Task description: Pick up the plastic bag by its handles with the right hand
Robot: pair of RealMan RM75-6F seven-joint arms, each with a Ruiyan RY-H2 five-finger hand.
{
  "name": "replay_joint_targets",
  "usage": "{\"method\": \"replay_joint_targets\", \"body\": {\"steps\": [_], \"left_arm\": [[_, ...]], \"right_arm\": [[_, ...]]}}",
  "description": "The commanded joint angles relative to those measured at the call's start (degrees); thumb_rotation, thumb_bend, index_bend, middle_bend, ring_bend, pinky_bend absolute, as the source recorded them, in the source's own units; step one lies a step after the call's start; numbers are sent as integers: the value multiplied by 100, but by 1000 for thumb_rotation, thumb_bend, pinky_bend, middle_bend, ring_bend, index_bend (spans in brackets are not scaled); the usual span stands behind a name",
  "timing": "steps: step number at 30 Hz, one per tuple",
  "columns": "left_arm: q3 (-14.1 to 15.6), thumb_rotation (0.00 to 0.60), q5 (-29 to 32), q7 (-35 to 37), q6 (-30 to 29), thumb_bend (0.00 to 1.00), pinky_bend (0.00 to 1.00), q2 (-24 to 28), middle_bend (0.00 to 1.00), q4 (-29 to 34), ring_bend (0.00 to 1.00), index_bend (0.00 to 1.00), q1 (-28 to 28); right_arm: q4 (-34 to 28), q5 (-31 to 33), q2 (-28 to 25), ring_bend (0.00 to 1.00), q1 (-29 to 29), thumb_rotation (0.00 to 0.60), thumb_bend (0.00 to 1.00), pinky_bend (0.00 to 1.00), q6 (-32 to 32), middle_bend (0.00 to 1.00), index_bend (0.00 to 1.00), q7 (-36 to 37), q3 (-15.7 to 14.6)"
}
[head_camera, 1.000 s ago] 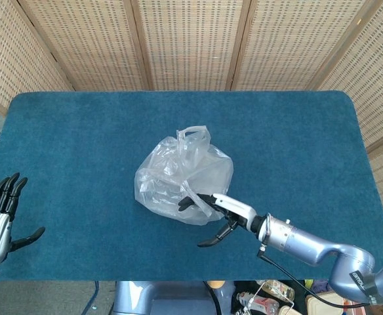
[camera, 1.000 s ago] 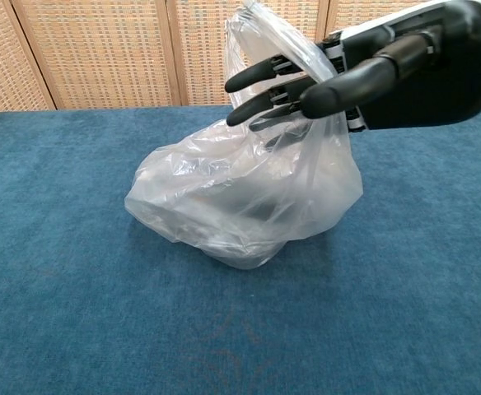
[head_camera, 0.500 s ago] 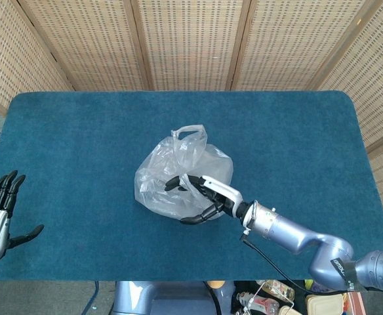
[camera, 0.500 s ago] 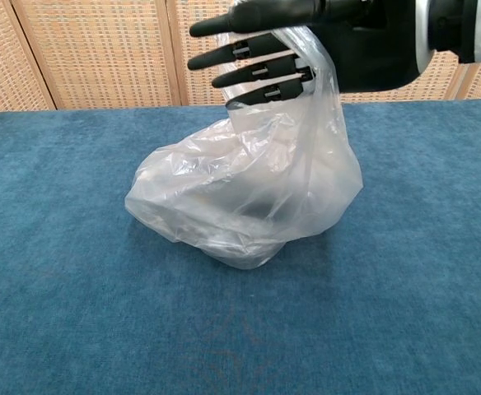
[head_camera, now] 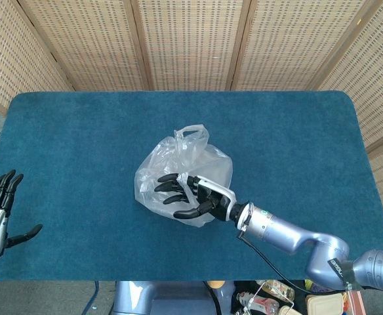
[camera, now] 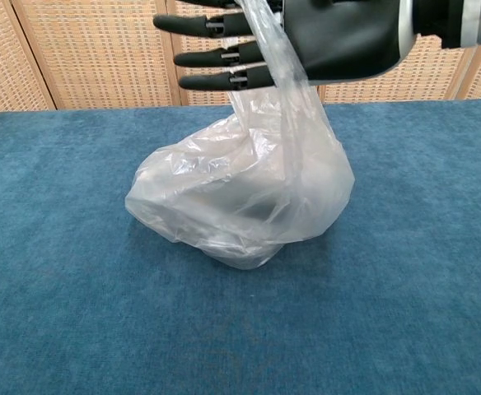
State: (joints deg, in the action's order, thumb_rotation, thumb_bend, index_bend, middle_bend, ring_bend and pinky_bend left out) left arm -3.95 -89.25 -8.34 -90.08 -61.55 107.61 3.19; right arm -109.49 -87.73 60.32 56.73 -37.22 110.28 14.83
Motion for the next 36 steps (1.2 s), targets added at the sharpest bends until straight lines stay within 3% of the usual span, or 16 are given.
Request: {"method": "replay_joint_targets", "body": {"steps": [1,10,15,22,28,36], "left_arm": [[-8,600,18,14,4,76,0,6,0,1,0,0,6],[-78,600,136,139,178,77,0,23,0,-32,0,0,128],[-330,600,234,437,479,78,0,42,0,-198,0,0,461],[-845,600,204,865,1110,80,0,66,0,-572,0,0,1264],[-1194,600,-235,1135,1514,80,0,-150,0,-1211,0,0,2091],[-1382,600,-492,1194,2076,82,0,-688,0,-2151,0,0,3032]], "right_arm": [[169,-303,13,223,64,600,0,255,-146,338,218,561,16],[130,-457,-212,299,282,600,0,306,-68,407,319,879,-45],[100,-526,-397,339,385,600,0,335,-45,450,346,934,-97],[42,-591,-593,338,462,600,0,335,-40,451,352,932,-230],[157,-537,-591,336,462,600,0,335,-99,451,350,976,-330],[234,-596,-650,334,453,600,0,335,-276,451,349,1070,-386]]}}
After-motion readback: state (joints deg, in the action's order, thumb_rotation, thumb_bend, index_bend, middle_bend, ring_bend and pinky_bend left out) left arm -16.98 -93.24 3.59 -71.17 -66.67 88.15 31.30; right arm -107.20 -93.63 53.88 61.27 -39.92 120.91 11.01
